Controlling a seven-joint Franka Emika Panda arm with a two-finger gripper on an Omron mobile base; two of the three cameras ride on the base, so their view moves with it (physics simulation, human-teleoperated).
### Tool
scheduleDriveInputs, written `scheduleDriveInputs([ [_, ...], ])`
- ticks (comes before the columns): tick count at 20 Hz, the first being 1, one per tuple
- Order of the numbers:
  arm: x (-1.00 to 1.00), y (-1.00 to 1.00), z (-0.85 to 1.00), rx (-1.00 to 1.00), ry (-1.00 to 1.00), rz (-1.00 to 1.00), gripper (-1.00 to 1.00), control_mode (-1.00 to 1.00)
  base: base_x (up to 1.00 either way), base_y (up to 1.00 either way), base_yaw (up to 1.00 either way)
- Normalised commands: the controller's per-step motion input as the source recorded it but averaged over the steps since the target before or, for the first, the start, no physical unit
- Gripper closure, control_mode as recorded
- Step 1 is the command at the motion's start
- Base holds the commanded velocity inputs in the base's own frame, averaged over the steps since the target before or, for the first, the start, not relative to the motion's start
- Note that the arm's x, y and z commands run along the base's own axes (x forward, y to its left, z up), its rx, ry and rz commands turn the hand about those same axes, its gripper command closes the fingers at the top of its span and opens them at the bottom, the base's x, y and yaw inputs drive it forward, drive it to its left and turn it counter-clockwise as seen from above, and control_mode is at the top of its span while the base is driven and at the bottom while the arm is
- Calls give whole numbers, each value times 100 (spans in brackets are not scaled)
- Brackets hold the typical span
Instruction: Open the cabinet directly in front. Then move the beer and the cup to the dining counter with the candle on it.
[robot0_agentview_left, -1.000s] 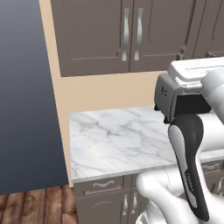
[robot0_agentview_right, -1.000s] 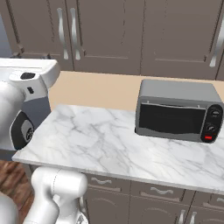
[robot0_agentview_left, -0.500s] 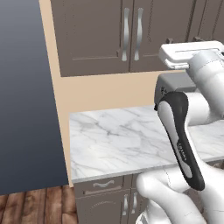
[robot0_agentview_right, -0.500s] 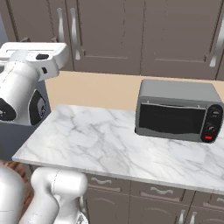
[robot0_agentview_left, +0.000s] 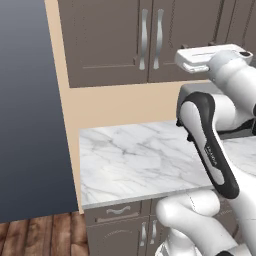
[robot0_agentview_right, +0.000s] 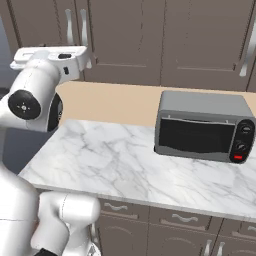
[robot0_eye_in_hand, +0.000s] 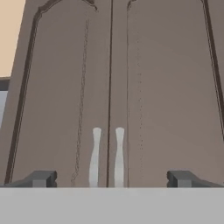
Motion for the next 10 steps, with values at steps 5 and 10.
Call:
scheduleDriveInputs([
  [5,13,0,-31,-6,27,0,-100,-100,0,0,0],
  [10,6,1,-9,-2,13,0,-100,-100,0,0,0],
])
